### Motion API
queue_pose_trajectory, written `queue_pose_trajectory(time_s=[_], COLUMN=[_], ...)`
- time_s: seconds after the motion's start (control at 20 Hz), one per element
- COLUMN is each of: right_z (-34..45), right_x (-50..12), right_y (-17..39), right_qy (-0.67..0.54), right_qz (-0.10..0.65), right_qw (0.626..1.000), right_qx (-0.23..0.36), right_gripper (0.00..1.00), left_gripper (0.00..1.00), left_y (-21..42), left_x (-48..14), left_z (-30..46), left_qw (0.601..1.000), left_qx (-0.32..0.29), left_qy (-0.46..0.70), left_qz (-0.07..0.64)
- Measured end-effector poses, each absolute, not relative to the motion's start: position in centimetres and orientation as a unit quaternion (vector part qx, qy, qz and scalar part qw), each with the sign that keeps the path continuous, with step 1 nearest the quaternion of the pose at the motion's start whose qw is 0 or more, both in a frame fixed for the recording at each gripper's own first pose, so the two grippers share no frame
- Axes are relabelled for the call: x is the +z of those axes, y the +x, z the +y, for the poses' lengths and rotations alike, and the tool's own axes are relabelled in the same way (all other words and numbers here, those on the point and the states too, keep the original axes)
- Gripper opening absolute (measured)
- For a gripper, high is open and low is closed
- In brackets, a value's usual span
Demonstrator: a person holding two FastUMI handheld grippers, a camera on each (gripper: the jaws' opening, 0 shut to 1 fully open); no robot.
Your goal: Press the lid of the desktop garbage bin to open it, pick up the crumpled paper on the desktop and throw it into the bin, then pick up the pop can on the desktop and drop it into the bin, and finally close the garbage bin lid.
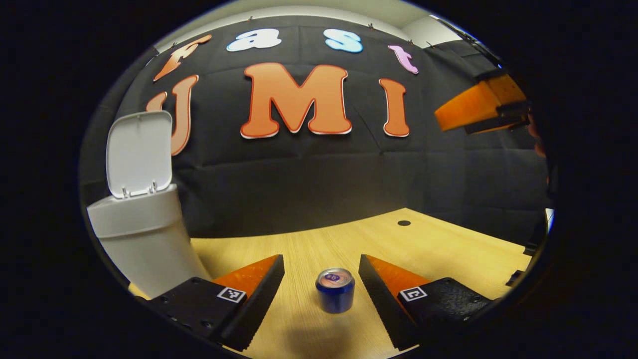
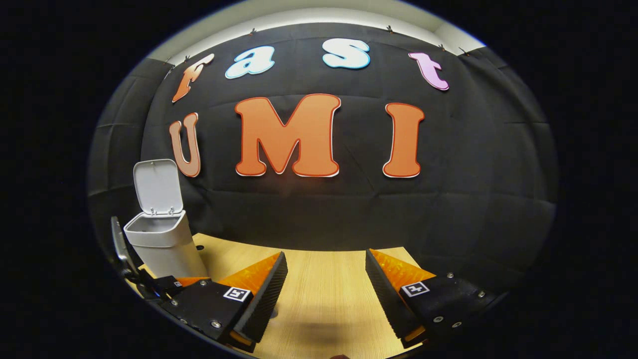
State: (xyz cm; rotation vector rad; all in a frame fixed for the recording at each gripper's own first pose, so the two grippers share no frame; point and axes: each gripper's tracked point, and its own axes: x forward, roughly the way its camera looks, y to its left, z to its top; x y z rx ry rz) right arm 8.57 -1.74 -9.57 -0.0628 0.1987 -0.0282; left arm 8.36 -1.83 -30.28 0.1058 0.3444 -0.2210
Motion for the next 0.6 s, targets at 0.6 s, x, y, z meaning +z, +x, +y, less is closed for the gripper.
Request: queue_pose_trajectory(time_s=[0.6], right_z=[-2.1], right_x=[-12.4], right_y=[7.9], right_qy=[-0.046], right_qz=[0.140], right_qw=[0.988], right_qx=[-0.041], right_gripper=[0.94], left_gripper=[0.98], left_y=[13.2], left_x=[-43.9], left_z=[-3.8], left_qw=[0.952], left_qx=[-0.122], left_qy=[0.061], left_qz=[0.273])
